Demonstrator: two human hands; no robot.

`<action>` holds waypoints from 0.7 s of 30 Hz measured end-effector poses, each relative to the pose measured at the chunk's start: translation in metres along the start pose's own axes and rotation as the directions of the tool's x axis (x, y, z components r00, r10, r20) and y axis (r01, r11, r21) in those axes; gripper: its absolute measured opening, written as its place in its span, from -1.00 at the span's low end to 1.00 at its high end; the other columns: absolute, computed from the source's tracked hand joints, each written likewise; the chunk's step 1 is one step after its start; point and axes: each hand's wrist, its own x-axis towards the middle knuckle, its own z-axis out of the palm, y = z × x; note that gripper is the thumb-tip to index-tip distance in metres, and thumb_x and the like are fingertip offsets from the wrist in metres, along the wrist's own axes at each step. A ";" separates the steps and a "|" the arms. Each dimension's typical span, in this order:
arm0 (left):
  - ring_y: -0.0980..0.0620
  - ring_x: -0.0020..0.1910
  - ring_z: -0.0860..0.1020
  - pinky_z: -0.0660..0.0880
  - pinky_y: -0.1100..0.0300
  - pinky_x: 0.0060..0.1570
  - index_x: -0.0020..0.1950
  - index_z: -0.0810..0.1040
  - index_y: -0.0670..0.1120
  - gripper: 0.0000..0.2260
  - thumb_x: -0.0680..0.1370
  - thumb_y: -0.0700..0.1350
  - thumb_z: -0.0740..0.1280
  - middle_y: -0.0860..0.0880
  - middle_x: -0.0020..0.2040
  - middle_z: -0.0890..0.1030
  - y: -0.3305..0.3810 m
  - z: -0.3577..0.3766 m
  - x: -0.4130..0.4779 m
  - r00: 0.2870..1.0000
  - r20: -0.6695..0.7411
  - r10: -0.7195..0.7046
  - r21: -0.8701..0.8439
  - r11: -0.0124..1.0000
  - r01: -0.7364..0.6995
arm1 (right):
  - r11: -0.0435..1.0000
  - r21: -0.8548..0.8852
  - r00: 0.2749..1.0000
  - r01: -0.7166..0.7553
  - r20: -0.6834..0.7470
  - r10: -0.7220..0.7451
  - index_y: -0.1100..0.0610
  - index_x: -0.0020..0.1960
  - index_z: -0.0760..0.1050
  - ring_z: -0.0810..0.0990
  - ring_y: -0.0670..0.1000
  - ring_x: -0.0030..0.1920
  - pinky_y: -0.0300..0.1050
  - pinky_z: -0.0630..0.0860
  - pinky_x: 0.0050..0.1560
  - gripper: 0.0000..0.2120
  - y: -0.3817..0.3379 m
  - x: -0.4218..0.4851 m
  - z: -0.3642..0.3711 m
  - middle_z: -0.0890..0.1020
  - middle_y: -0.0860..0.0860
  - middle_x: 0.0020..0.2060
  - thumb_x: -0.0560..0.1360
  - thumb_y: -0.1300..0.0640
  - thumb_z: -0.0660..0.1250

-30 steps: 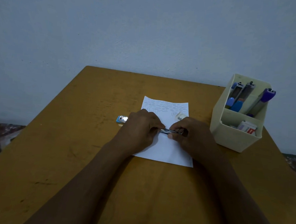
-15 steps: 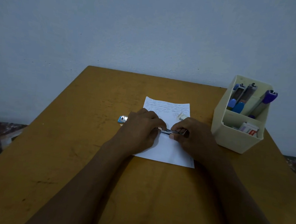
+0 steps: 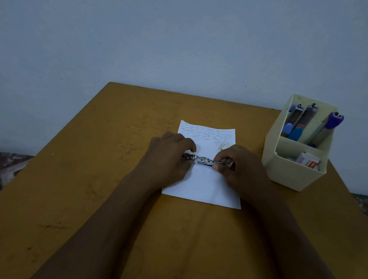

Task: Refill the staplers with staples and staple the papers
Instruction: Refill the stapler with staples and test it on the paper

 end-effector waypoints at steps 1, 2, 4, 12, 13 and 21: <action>-0.03 0.19 0.43 0.34 0.01 0.10 0.21 0.53 0.03 -0.70 0.49 0.04 0.36 0.03 0.16 0.56 -0.002 -0.002 0.000 0.999 0.026 -0.034 0.039 0.999 0.033 | 1.000 0.006 0.999 0.015 -0.028 -0.015 0.19 -0.18 0.60 0.47 0.01 -0.19 -0.12 0.33 -0.16 -0.98 0.001 0.000 0.000 0.58 0.03 -0.26 0.38 0.26 0.42; -0.02 0.24 0.39 0.31 0.00 0.14 0.25 0.51 0.05 -0.65 0.50 0.12 0.33 0.05 0.21 0.52 -0.005 -0.003 -0.001 0.997 0.046 -0.068 0.074 0.995 0.064 | 1.000 0.007 0.998 0.029 -0.063 -0.029 0.19 -0.19 0.58 0.45 -0.01 -0.20 -0.17 0.30 -0.16 -0.98 0.002 0.000 0.001 0.55 0.00 -0.29 0.38 0.24 0.39; 0.00 0.27 0.34 0.26 -0.02 0.17 0.26 0.49 0.06 -0.60 0.50 0.22 0.29 0.06 0.24 0.48 -0.010 -0.006 -0.001 0.990 0.071 -0.120 0.111 0.988 0.112 | 0.999 0.008 0.992 0.037 -0.123 -0.035 0.18 -0.21 0.54 0.41 -0.05 -0.21 -0.26 0.23 -0.18 -0.96 0.005 -0.001 0.002 0.46 -0.09 -0.30 0.37 0.22 0.33; 0.04 -0.01 0.47 0.38 0.03 -0.02 -0.04 0.50 0.05 -0.74 0.46 0.20 0.36 0.08 -0.07 0.52 -0.017 -0.018 -0.002 0.985 0.046 -0.165 0.070 0.984 0.161 | 0.994 0.107 0.982 0.012 -0.190 0.009 0.06 -0.13 0.43 0.44 -0.01 -0.18 -0.24 0.28 -0.17 -0.97 0.004 0.000 0.000 0.46 -0.09 -0.25 0.44 0.12 0.26; 0.05 -0.07 0.50 0.42 0.07 -0.09 -0.04 0.50 0.04 -0.75 0.45 0.17 0.40 0.09 -0.10 0.54 -0.017 -0.019 -0.002 0.985 0.039 -0.167 -0.003 0.986 0.167 | 0.990 0.141 0.981 -0.003 -0.193 0.030 0.04 -0.10 0.42 0.44 -0.03 -0.17 -0.30 0.29 -0.18 -0.94 0.004 -0.001 -0.001 0.46 -0.12 -0.25 0.46 0.13 0.30; 0.15 -0.16 0.56 0.50 0.37 -0.26 0.12 0.52 0.07 -0.60 0.35 -0.04 0.56 0.12 -0.07 0.57 0.009 -0.025 -0.003 0.969 -0.070 -0.239 -0.475 0.862 0.178 | 0.943 0.334 0.959 0.010 -0.271 0.086 0.01 -0.02 0.43 0.54 -0.12 -0.15 -0.40 0.45 -0.10 -0.78 -0.011 -0.003 -0.002 0.51 -0.17 -0.22 0.43 0.19 0.42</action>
